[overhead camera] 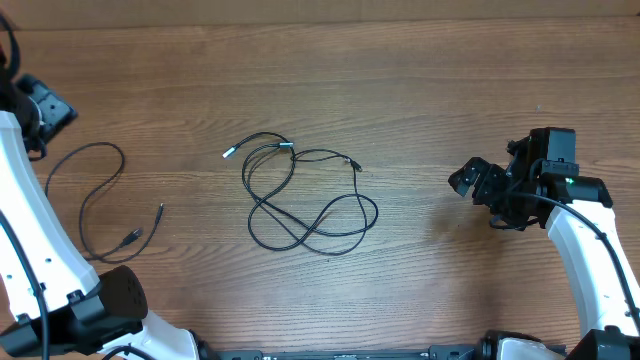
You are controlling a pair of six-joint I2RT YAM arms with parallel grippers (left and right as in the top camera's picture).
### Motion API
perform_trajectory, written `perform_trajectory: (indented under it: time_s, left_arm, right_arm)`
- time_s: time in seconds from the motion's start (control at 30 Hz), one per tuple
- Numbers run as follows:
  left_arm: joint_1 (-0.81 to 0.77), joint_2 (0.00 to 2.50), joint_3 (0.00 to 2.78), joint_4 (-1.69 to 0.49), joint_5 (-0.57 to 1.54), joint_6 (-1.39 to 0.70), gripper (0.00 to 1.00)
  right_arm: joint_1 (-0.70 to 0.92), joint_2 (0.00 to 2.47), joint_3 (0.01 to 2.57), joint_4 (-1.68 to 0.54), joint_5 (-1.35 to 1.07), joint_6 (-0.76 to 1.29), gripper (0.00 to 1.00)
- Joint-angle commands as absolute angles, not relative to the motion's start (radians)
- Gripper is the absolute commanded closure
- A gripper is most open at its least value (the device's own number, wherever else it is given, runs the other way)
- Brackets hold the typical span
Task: Untangle cables
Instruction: 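Lower the separated cable onto the table's left side with the left gripper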
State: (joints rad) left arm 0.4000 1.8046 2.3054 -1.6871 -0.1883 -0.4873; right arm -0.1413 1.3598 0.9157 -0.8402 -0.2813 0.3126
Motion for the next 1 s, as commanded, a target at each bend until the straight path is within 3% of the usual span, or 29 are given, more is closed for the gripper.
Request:
perform_trajectory:
  time_s: [0.0,0.33,0.6,0.67,0.77,0.97]
  left_arm:
    - [0.405,1.759,2.205,-1.690,-0.137,-0.448,0.35]
    - [0.404,1.579,1.777,-1.683,-0.133,-0.545,0.35]
    - [0.352,1.571,1.444,-1.511,-0.123,-0.551,0.48]
    - [0.334,1.571,1.354,-1.443,-0.102,-0.551,0.55]
    - [0.320,1.571,1.229,-1.332,-0.080,-0.555,0.93]
    - [0.321,1.588,1.069,-1.151,-0.067,-0.565,0.96]
  right_arm:
    - [-0.134,1.364,0.916,-0.841,-0.282,0.305,0.00]
    - [-0.134,1.364,0.916,-0.840,-0.282,0.305,0.00]
    - [-0.134,1.365,0.916,-0.838,-0.282,0.305,0.00]
    - [-0.134,1.364,0.916,-0.841,-0.282,0.305,0.00]
    - [-0.134,1.364,0.916,-0.841,-0.282,0.305,0.00]
    - [-0.134,1.364,0.916,-0.841,-0.282,0.305,0.00]
